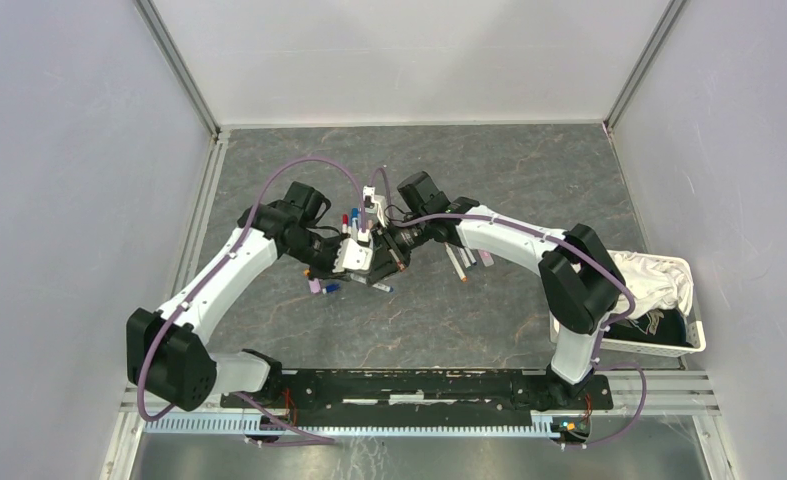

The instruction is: Open the pen caps

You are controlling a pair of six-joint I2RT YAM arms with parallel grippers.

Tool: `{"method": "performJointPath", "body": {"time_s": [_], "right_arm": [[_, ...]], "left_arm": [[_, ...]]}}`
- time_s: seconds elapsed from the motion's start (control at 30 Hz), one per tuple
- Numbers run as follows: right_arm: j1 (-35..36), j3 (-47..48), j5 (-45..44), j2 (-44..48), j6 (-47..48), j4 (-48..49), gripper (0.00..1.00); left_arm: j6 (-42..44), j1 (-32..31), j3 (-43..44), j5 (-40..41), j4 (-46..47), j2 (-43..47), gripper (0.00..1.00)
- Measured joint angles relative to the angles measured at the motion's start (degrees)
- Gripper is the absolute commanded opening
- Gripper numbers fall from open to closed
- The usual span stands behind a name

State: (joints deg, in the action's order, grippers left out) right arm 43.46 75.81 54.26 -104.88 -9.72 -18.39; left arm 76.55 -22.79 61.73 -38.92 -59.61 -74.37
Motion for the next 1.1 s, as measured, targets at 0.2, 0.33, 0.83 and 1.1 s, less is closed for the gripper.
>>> {"method": "performJointPath", "body": {"time_s": [0.2,0.33,0.83,1.1], "right_arm": [[0.0,0.0,0.4,0.0,-0.1,0.3,0.00],[0.0,0.0,1.0,0.0,-0.1,0.3,0.00],[2.8,-0.1,2.0,-2.8,-8.7,9.9,0.44],[4.1,0.4,5.2,-6.8,-9.8,10.9,0.16]], "left_arm": [[0.0,-0.2,-0.7,2.7,-0.1,0.0,0.43],[0.0,-0.2,-1.1,3.7,-0.1,-0.1,0.38],[0.1,-0.9,-1.0,3.7,-0.7,-0.1,0.02],[0.2,-0.9,-1.0,4.0,-0.5,0.1,0.02]]}}
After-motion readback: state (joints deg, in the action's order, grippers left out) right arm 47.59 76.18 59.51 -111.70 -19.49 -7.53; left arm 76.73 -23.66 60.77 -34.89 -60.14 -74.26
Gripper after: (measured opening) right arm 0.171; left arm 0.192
